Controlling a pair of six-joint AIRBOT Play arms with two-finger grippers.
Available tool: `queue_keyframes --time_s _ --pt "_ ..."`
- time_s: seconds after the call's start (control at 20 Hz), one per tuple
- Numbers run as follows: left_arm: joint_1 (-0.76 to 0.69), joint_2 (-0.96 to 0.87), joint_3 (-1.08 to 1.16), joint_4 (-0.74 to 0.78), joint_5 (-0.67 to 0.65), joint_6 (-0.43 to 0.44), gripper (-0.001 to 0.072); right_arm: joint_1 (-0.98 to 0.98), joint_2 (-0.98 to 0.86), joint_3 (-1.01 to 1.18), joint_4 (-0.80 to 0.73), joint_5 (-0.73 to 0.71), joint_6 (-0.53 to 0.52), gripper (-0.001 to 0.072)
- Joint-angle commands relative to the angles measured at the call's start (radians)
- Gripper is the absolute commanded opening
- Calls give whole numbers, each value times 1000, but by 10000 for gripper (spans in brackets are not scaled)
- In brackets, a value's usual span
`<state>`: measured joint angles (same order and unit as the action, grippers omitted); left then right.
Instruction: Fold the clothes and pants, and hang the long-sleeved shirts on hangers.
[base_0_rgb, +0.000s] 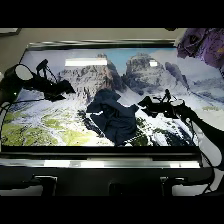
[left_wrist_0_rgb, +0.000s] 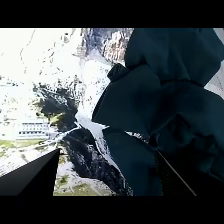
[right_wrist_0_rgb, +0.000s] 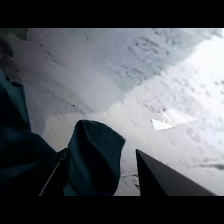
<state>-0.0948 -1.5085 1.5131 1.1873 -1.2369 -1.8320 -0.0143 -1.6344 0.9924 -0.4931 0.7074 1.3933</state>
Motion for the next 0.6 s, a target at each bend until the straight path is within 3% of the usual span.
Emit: queue_keyframes --time_s 0.0,0.15,0.25,0.35,0.4,0.45,0.55 --pt "1 -2 1 0 27 0 677 2 -38 1 9 34 6 476" --pt "1 -11 1 0 33 0 677 13 -50 17 39 23 -18 399" --pt "1 -20 1 0 33 0 677 50 -51 46 16 -5 -19 396" --pt "1 -27 1 -1 32 0 676 70 -51 59 6 -35 -16 236" --pt "2 -27 1 -1 32 0 677 65 -50 65 5 -29 -18 63" --pt "5 -27 1 -1 34 1 678 57 -45 72 1 -26 -20 28" --pt "21 -32 -15 -2 37 22 678 47 -17 86 -50 -25 -16 27"
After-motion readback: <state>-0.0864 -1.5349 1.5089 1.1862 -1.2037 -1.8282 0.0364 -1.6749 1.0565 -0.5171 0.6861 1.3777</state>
